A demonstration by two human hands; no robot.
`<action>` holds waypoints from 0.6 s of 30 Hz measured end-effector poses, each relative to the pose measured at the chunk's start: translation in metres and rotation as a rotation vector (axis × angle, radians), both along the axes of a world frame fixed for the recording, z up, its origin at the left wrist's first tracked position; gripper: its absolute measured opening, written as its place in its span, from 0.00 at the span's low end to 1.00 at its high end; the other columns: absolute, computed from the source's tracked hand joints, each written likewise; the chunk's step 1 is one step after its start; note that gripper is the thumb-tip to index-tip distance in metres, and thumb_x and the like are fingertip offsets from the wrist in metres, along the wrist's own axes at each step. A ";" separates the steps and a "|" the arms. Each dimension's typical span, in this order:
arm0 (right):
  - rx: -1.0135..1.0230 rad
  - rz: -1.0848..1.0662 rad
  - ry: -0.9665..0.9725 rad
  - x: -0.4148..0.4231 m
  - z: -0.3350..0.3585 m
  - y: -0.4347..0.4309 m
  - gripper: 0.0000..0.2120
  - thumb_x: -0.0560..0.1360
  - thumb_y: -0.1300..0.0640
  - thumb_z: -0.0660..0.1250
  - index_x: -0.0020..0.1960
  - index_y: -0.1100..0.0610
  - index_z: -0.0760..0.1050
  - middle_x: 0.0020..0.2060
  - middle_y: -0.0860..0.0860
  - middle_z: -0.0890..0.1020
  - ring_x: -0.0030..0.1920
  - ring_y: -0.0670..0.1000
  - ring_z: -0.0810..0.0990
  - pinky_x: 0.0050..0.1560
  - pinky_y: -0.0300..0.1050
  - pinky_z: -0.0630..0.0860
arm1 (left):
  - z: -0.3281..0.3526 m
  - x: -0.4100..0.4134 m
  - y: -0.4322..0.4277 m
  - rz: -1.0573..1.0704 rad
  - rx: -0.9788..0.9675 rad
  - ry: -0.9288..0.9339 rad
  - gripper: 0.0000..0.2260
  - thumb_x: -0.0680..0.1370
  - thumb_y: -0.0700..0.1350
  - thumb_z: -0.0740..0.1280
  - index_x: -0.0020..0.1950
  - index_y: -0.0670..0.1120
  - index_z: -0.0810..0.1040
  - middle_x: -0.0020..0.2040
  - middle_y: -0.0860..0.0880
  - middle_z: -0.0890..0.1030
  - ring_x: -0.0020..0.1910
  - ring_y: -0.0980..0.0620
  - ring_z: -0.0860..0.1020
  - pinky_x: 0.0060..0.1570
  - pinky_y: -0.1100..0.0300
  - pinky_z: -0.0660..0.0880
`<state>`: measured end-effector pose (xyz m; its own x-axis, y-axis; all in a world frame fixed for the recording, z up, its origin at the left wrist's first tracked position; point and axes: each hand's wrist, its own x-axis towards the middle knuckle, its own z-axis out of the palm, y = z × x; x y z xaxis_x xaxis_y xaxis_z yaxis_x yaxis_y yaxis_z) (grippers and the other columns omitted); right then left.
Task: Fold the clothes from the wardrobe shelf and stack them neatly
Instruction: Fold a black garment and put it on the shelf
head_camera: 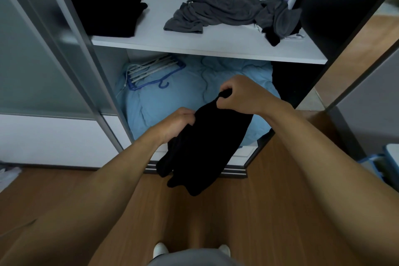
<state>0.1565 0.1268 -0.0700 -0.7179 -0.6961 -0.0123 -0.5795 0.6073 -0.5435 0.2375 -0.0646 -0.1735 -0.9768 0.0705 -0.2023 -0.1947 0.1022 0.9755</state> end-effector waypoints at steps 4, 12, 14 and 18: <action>-0.114 -0.098 -0.012 -0.004 0.001 0.002 0.11 0.70 0.57 0.69 0.35 0.64 0.78 0.28 0.58 0.77 0.29 0.47 0.73 0.33 0.43 0.68 | 0.005 0.003 0.003 -0.124 -0.053 0.047 0.09 0.72 0.53 0.70 0.32 0.55 0.78 0.33 0.55 0.78 0.35 0.57 0.76 0.36 0.66 0.69; 0.065 0.037 -0.174 -0.001 -0.001 0.020 0.09 0.74 0.57 0.67 0.47 0.47 0.86 0.39 0.48 0.87 0.36 0.45 0.82 0.39 0.39 0.78 | 0.007 -0.005 0.012 -0.024 -0.237 0.051 0.18 0.76 0.39 0.63 0.28 0.56 0.77 0.26 0.59 0.75 0.27 0.62 0.73 0.29 0.68 0.66; 0.104 0.054 -0.189 0.001 0.000 0.023 0.11 0.74 0.57 0.66 0.49 0.44 0.84 0.43 0.46 0.87 0.44 0.48 0.84 0.49 0.44 0.80 | 0.009 -0.005 0.018 -0.002 -0.231 0.063 0.13 0.72 0.42 0.63 0.28 0.53 0.74 0.26 0.57 0.74 0.26 0.60 0.72 0.28 0.67 0.66; 0.200 0.090 -0.218 0.004 0.001 0.028 0.11 0.74 0.57 0.66 0.51 0.44 0.82 0.47 0.47 0.85 0.48 0.49 0.83 0.53 0.47 0.79 | 0.012 -0.007 0.024 0.012 -0.238 0.094 0.12 0.71 0.44 0.63 0.42 0.37 0.81 0.35 0.43 0.82 0.33 0.53 0.76 0.36 0.62 0.70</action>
